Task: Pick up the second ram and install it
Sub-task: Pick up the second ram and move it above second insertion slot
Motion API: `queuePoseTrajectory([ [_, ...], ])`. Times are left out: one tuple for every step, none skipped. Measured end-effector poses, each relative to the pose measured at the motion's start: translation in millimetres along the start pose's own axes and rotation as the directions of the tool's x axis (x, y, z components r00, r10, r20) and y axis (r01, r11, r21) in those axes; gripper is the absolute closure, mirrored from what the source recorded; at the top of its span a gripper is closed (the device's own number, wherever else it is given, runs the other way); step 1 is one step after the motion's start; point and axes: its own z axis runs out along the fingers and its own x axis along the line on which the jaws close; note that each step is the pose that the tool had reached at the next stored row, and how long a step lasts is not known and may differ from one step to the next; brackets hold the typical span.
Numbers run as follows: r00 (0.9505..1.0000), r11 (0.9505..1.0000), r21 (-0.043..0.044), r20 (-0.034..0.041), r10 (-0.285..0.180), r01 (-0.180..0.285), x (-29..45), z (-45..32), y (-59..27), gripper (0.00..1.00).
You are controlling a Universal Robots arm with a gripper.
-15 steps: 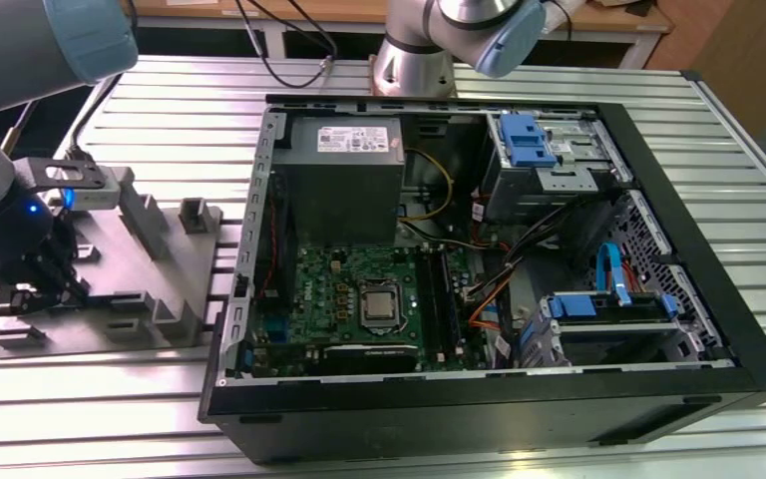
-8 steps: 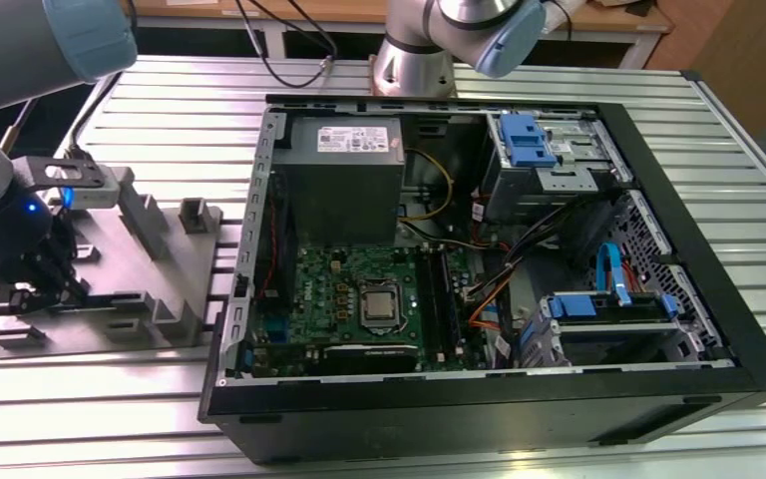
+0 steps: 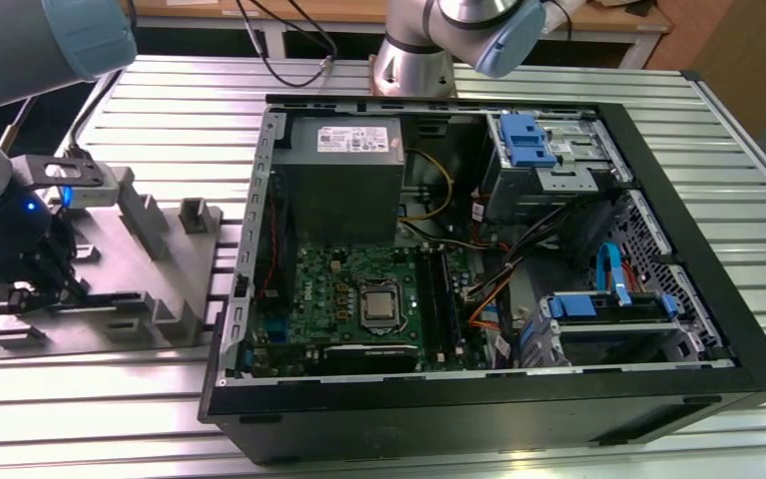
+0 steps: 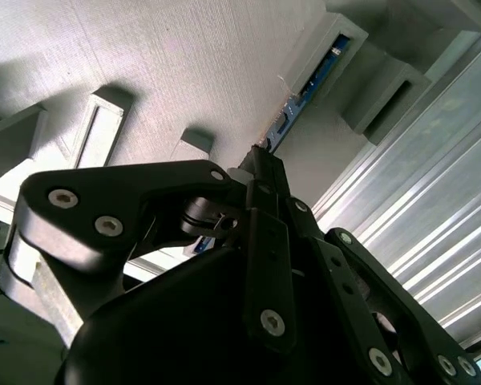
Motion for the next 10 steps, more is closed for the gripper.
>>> queuePoseTrajectory([
  [1.0,1.0,-0.0002,-0.0001,0.0,0.0,0.0,-1.0,0.1,0.88],
  [1.0,1.0,-0.0001,0.0,0.0,0.0,0.0,-1.7,0.0,0.88],
  [1.0,1.0,0.0,0.0,0.0,0.0,0.0,-2.2,0.0,0.88],
  [1.0,1.0,0.0001,0.0001,0.0,0.0,-0.1,-2.2,0.0,0.88],
  [1.0,1.0,0.0001,0.0001,0.0,0.0,0.0,-2.2,0.0,0.88],
  [1.0,1.0,0.0,0.0,0.0,0.0,0.0,-2.3,0.0,0.88],
  [1.0,1.0,0.0,0.0,0.0,0.0,0.0,-2.3,0.0,0.88],
  [1.0,1.0,0.0,0.0,0.0,0.0,0.0,-2.3,0.0,0.88],
  [1.0,1.0,0.0001,0.0001,0.0,0.0,0.0,-2.3,0.0,0.88],
  [1.0,1.0,0.0001,0.0,0.0,0.0,0.0,-2.3,0.0,0.88],
])
